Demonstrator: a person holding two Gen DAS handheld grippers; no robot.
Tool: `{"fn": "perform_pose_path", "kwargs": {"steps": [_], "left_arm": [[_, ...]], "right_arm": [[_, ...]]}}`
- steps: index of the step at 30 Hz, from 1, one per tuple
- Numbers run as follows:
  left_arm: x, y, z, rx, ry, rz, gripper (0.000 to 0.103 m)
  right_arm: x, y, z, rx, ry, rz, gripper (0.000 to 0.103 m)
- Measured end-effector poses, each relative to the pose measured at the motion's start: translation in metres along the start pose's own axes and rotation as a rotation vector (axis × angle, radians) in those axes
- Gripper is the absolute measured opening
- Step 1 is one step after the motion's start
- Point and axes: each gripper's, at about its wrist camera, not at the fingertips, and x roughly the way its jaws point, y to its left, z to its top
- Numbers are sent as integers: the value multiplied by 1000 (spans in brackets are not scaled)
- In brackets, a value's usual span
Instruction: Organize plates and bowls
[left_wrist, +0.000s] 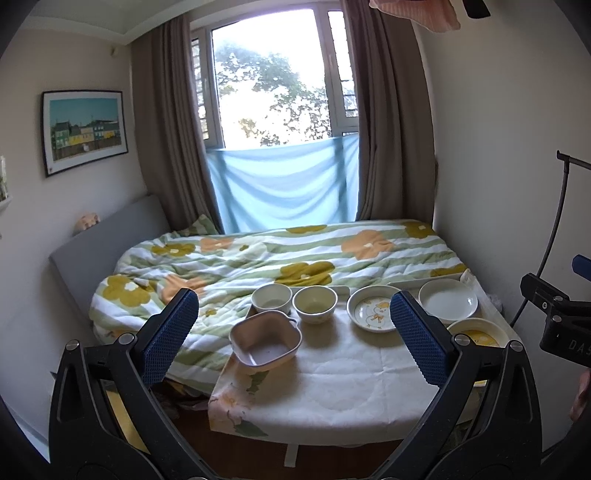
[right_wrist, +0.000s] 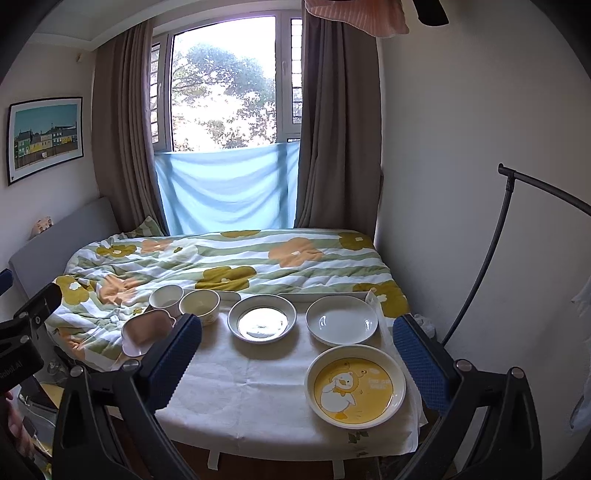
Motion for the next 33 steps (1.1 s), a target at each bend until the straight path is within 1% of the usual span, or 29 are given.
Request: {"fn": "perform_pose_path", "kwargs": {"steps": [13,15,23,28,33], "left_arm": [[-1,-5,1,2,-2,6,103],[0,-5,0,1,-1,3,103],[-2,-9,3,2,1,4,103],[-2,-9,3,3,1,3,103],[-2,-10,3,3,0,4,103]], "right_arm": [[0,-1,0,6,4,4,103],[4,7,-5,3,4,13,103],[3,18,-9,4,5,21,103],[4,12,-6,4,8,22,103],[3,18,-8,1,9,21,103]]}}
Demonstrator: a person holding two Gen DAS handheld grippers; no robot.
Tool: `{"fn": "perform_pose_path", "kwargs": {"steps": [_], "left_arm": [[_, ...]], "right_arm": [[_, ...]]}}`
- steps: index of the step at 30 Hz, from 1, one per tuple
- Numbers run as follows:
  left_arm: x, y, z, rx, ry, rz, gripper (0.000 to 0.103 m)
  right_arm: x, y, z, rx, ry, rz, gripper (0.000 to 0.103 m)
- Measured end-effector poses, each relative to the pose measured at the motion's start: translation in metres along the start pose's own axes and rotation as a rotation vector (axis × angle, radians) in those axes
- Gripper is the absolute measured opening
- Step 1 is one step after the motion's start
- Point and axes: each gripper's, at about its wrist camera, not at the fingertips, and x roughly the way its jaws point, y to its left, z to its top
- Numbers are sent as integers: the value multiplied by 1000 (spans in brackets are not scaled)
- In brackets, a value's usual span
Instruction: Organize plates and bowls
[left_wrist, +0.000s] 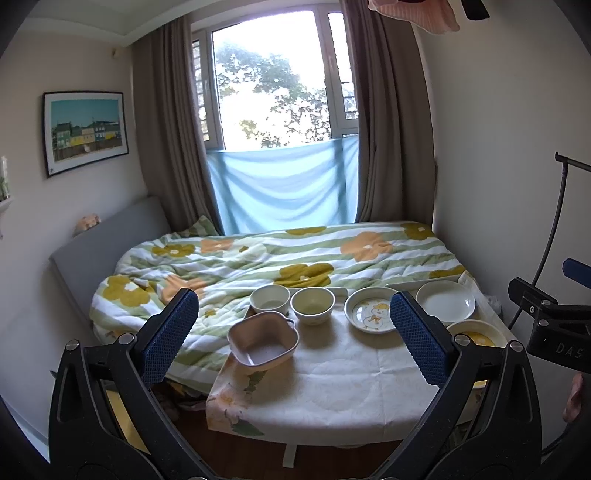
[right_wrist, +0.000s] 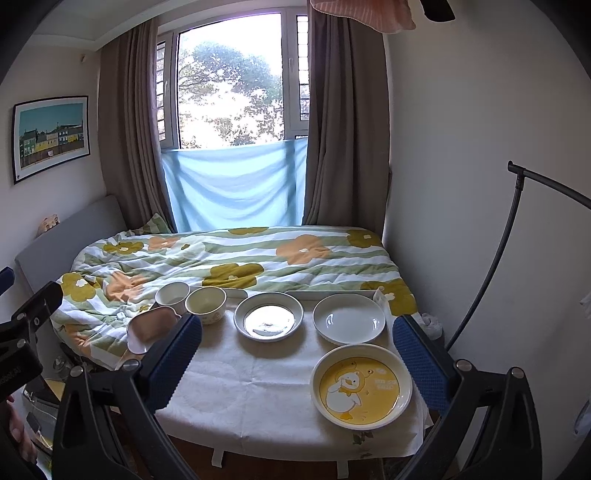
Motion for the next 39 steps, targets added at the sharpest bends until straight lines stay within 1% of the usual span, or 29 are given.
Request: {"fn": "perform_pose_path", "kwargs": {"steps": [12,15,23,28,31,33,37,39], "left_arm": [[-1,1,-1,-2,1,-3,103],[0,1,-2,-4,0,-21,103],[1,7,-7,6,-10,-27,103],[2,14,-10,4,-16,-12,103],[7,19,-10,1,-2,-34,103],[15,17,-12,8,24,-62,103],[36,7,-18,42,60,-115,103],[53,-3,-21,56,93,-171,103]], "right_arm": [[0,-2,1,-1,4,-3,103],[0,-1,1,0,4,-3,103],[1,-2,1,1,7,-3,103],[-2,0,-4,18,6,8,103],[-3,-1,-4,36,-5,27,103],[-3,-5,-6,53,-13,37,103],[2,-21,-21,98,40,-6,103],[5,-33,-28,133,78,-13,103]]}}
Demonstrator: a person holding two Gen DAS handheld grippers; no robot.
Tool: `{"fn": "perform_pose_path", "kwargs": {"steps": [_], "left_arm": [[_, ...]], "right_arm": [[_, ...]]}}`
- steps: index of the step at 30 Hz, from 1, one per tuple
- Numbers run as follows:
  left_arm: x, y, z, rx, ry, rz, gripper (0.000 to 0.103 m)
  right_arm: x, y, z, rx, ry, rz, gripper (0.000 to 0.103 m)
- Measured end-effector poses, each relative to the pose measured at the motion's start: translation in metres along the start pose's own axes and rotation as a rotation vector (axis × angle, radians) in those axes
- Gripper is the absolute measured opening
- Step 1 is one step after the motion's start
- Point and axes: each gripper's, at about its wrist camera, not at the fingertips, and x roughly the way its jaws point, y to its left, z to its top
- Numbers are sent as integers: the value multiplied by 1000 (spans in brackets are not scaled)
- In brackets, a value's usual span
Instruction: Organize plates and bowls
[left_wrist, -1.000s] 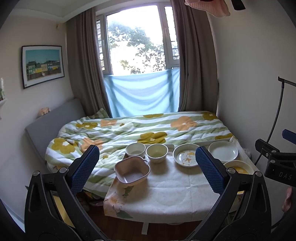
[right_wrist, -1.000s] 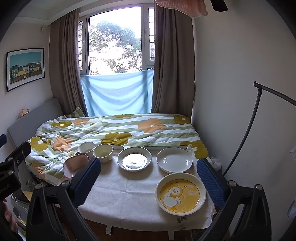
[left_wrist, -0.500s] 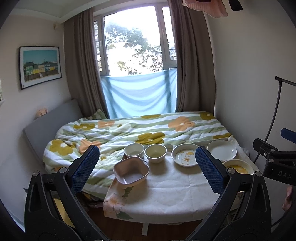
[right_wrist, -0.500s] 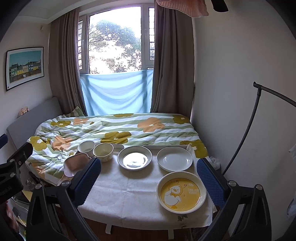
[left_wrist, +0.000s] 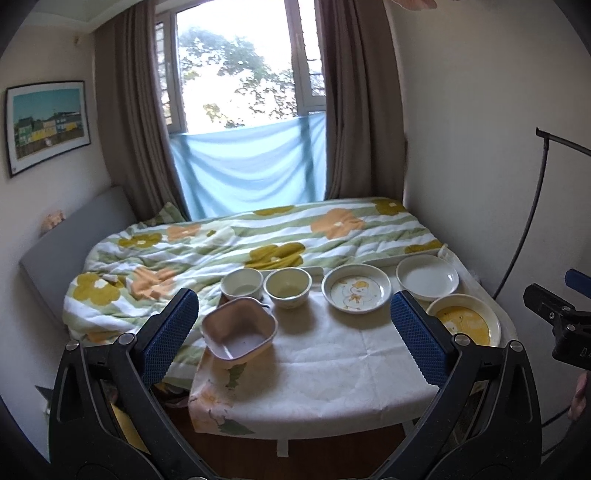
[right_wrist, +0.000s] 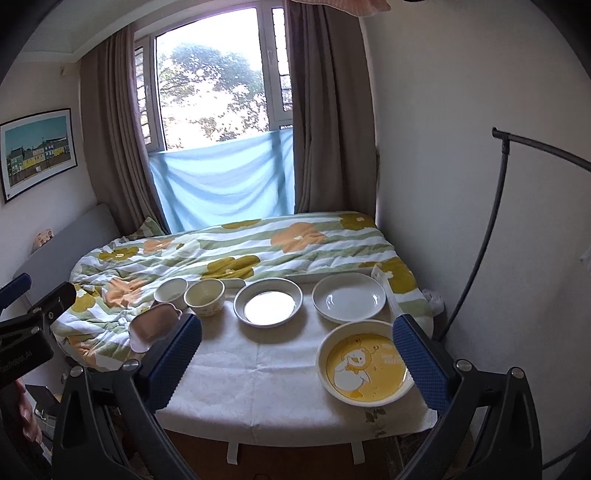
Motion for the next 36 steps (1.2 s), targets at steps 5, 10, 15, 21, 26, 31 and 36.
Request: {"fn": "perform_pose_path", "kwargs": {"steps": [5,10,15,21,26,31,36], "left_arm": [[58,-31,-3,20,124,-157,103],[132,-80,-13,49,241,-315,103],[213,-131,-29,82,398,-413,103],[301,-192,-64,184,575,-473,103],[346,-228,-89,231,699,-521,92],[373,-249,-107,268,782,-539,62],[385,-257,-116,263,826,-567,43]], "right_arm": [[20,-46,-15,95,98,-63,103],[59,-93,-26,144,200,-55,103],[111,-139,-45,241,309,12,103],[178,-187,-69,387,460,81,103],[219,-213,-83,447,548,105,85],[242,-230,-90,480,596,108,58],[250,-237,-92,473,607,98,35]]}}
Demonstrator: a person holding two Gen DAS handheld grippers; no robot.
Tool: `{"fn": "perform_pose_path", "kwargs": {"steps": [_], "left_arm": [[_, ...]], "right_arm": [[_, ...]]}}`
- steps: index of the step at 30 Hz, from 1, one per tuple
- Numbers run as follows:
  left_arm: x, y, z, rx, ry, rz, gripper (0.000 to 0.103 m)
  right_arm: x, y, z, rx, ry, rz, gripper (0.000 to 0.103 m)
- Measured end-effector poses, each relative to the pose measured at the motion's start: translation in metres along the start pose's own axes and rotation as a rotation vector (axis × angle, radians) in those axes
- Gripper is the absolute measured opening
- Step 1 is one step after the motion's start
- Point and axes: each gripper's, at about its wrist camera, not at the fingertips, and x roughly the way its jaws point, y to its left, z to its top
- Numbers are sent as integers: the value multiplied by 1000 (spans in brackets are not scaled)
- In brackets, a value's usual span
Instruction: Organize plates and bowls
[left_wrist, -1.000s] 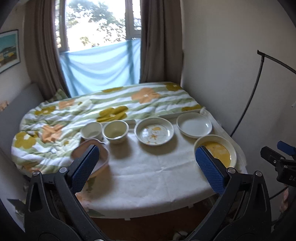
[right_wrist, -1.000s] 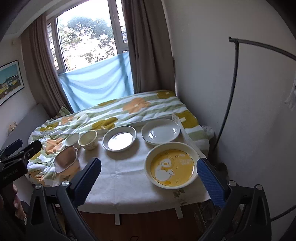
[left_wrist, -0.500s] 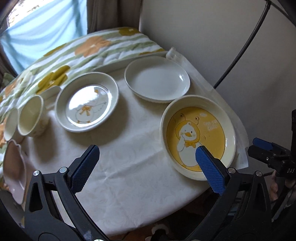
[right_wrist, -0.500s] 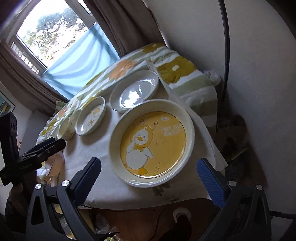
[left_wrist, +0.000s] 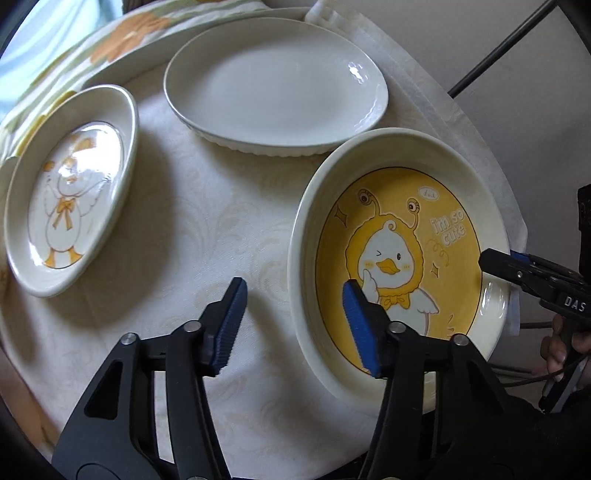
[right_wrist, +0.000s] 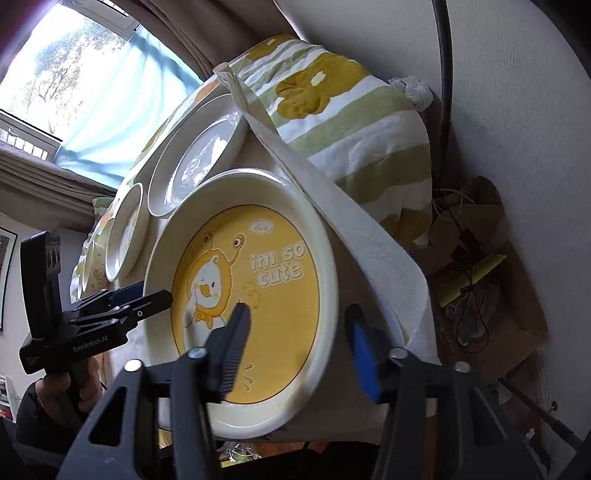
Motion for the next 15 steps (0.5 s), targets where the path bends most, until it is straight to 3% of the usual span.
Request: {"fn": "perform_pose_path", "kwargs": {"steps": [3,6,15], "left_arm": [[1,0,-2,-2,1,-19,26],[0,-2,-6,-6,-5,-42,19],[-6,-7,-13,20,-41,-20,19]], "right_arm": [[4,-1,0,-9,7,-10,26],[7,-1,0,-26,11,-15,20],[8,2,-1,-71,8,-30,19]]}}
